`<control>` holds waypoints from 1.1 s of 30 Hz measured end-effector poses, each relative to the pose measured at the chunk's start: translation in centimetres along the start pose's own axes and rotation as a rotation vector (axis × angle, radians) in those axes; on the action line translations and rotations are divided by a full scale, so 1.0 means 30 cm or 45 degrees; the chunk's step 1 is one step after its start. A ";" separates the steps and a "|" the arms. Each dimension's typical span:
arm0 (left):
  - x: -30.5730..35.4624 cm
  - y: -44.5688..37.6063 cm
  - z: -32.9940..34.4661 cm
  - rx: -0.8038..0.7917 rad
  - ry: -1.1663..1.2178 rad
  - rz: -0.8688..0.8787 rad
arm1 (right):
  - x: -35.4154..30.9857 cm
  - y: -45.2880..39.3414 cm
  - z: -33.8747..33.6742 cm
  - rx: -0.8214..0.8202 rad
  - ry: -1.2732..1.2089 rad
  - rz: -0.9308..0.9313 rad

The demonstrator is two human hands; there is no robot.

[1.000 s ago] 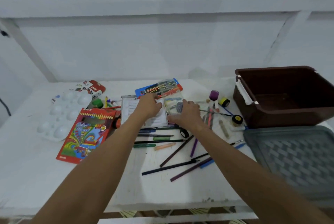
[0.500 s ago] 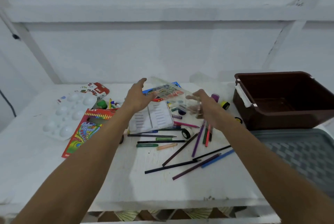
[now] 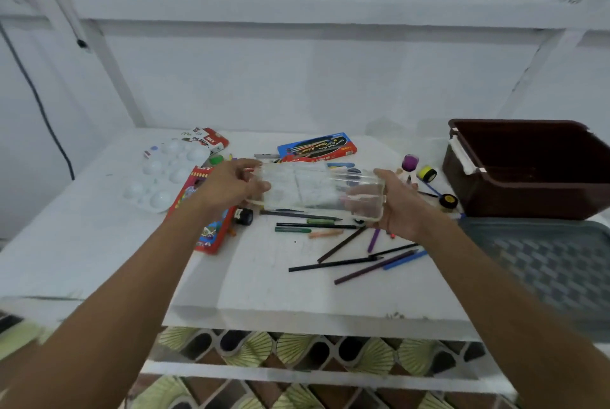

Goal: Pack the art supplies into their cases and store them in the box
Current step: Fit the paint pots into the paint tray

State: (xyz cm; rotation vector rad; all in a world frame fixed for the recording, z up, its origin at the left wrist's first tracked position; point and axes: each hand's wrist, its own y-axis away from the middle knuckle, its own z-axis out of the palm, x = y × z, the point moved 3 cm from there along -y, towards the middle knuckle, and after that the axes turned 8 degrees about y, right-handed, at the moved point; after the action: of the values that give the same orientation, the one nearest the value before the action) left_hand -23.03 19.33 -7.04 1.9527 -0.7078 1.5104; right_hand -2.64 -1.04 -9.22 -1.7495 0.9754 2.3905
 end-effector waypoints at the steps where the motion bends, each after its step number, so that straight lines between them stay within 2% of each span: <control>1: -0.012 0.022 -0.009 0.036 -0.015 0.010 | 0.014 -0.002 0.012 0.026 0.058 0.016; 5: -0.100 0.098 -0.055 0.112 -0.012 -0.069 | 0.086 0.019 0.054 0.194 0.358 0.025; 8: -0.197 0.143 -0.069 0.200 -0.023 -0.202 | 0.168 0.058 0.049 0.145 0.678 -0.117; 10: -0.254 0.158 -0.053 0.206 -0.022 -0.278 | 0.222 0.092 0.037 0.148 0.709 -0.196; 15: -0.281 0.149 0.004 0.191 -0.195 -0.233 | 0.306 0.118 -0.008 0.105 1.187 -0.360; 19: -0.241 0.151 0.068 0.099 -0.367 -0.163 | 0.316 0.093 -0.060 0.160 1.252 -0.402; 23: -0.205 0.171 0.115 -0.026 -0.416 -0.094 | 0.296 0.064 -0.091 0.303 1.304 -0.496; 28: -0.186 0.176 0.137 0.017 -0.636 -0.058 | 0.260 0.040 -0.108 0.458 1.447 -0.641; 30: -0.175 0.182 0.149 0.027 -0.709 -0.052 | 0.257 0.034 -0.105 0.470 1.545 -0.655; 33: -0.175 0.180 0.149 -0.006 -0.808 -0.096 | 0.250 0.046 -0.095 0.394 1.516 -0.599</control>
State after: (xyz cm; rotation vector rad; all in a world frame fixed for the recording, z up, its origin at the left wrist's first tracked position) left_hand -24.99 12.71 -12.45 2.4419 -0.8718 0.8261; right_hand -3.49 -6.06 -15.59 -2.7878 0.7195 0.7411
